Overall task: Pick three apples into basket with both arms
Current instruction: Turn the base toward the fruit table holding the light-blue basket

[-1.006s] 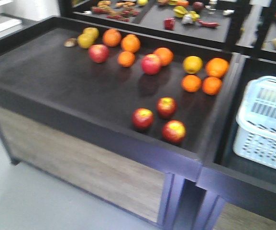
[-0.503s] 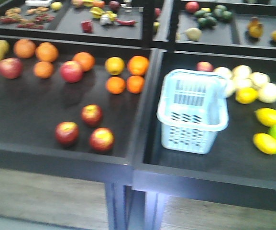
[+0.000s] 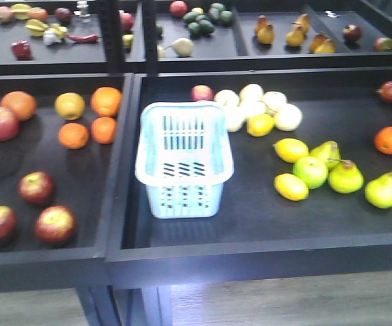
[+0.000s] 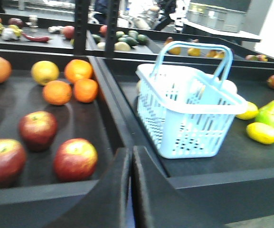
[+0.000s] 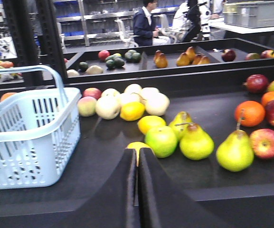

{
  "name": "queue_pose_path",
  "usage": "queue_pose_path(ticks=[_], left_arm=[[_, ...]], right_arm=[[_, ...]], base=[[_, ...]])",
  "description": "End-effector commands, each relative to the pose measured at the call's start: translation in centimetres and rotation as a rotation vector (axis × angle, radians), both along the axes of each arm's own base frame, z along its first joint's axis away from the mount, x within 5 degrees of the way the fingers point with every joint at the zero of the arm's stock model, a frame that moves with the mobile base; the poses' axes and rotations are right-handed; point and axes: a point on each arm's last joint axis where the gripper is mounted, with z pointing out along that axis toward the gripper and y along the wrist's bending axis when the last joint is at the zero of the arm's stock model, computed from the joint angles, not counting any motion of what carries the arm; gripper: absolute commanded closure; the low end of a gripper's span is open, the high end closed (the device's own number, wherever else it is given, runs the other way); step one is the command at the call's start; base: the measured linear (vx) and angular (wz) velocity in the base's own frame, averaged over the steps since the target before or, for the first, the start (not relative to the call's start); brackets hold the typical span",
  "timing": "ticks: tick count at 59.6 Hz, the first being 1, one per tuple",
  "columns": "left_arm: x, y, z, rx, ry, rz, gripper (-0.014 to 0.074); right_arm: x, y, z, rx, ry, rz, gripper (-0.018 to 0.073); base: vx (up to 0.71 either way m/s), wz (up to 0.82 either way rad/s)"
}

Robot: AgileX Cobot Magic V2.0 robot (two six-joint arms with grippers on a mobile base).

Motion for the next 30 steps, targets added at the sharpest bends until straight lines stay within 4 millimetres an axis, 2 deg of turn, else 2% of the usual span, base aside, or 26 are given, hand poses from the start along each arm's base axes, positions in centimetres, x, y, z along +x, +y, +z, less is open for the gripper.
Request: queue_pose_path(ticks=[1, 15, 30], left_arm=[[-0.11, 0.17, 1.62, -0.028, -0.112, 0.016, 0.0602], [-0.11, 0.17, 1.62, -0.028, -0.112, 0.016, 0.0602], [-0.11, 0.17, 1.62, -0.028, -0.112, 0.016, 0.0602]], right_arm=[[-0.03, 0.04, 0.32, -0.016, -0.073, 0.002, 0.0564], [-0.03, 0.04, 0.32, -0.016, -0.073, 0.002, 0.0564], [-0.03, 0.04, 0.32, -0.016, -0.073, 0.002, 0.0564]], base=[[0.05, -0.31], [0.06, -0.22], [0.07, -0.07]])
